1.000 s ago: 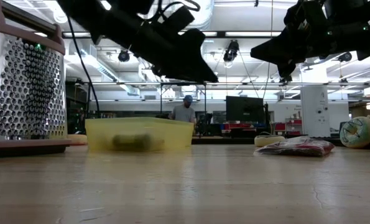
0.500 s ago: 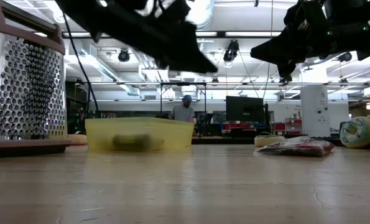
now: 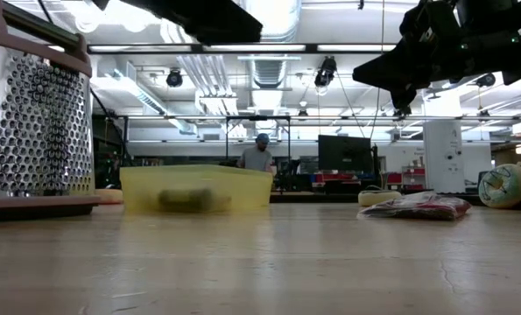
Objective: Pick & Place Food Item
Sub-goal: Put the red popcorn bag into the transparent bin
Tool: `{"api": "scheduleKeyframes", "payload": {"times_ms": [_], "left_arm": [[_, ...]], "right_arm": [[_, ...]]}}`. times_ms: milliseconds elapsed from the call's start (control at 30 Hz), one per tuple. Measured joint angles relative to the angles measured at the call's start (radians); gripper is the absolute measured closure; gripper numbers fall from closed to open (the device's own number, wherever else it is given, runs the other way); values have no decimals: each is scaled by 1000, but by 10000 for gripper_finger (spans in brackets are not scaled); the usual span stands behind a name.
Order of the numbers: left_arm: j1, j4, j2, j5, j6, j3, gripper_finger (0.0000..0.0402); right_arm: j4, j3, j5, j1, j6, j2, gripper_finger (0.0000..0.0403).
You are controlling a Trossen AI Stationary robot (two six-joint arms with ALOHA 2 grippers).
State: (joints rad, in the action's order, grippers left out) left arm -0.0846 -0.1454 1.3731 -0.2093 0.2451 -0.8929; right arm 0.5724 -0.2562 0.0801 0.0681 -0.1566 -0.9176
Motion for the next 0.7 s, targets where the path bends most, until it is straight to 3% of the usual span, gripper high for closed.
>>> {"api": "scheduleKeyframes", "payload": {"times_ms": [167,367,567,700], "left_arm": [[18,8,-80,-108,102,13,123],[46,11,-132,-117,89,24,122],[61,-21,-146,-138,189,31,122],[65,-15,-157,-146,139,30,122]], "right_arm": [[1,0,0,0,0,0,355],[0,0,0,0,0,0,355],[7,0,-2,0,-65,0,355],[8,0,-1,0,-78,0,355]]}}
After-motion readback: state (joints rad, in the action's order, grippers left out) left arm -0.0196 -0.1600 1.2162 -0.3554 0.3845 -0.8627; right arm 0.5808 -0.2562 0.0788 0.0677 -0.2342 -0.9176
